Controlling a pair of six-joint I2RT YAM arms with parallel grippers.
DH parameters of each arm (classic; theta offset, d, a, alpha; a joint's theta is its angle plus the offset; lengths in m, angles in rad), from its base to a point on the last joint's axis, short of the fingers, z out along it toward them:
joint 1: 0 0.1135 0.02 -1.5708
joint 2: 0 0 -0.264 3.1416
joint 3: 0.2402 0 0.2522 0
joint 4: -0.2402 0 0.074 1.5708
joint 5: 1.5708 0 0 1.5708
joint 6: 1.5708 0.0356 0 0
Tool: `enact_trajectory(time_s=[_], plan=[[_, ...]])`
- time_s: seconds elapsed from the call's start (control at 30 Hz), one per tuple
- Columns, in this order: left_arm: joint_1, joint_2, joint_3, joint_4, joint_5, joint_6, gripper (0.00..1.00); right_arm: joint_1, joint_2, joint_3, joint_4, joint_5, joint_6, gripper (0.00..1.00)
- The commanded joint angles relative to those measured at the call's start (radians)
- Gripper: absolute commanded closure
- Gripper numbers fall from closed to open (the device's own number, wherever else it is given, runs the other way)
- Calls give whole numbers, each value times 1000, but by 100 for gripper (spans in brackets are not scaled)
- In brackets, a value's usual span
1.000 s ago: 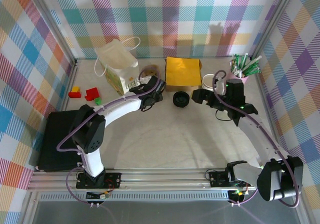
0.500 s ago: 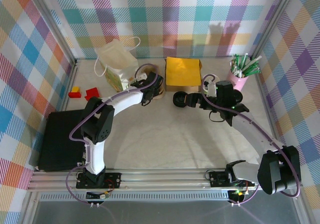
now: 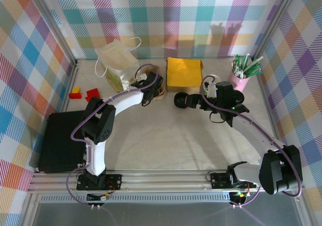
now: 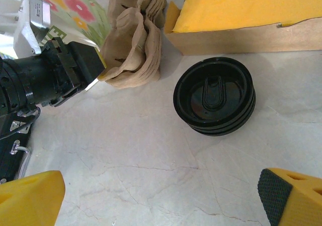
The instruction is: Pack the takeout coffee
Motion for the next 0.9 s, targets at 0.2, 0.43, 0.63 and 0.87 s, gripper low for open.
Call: enact_trajectory(time_s=[0.2,0.43,0.63,0.87], plan=[[13,-19,36,24,13,29,89,7,12,-8,12,16,-29,1],[16,-43,43,28,32,49,94,8,9,-9,11,26,-29,1],[23,-70,39,50,82,66,100,8,-3,-13,10,37,-30,1],[34,-104,46,94,199,124,100,9,-24,-8,-3,48,-34,1]])
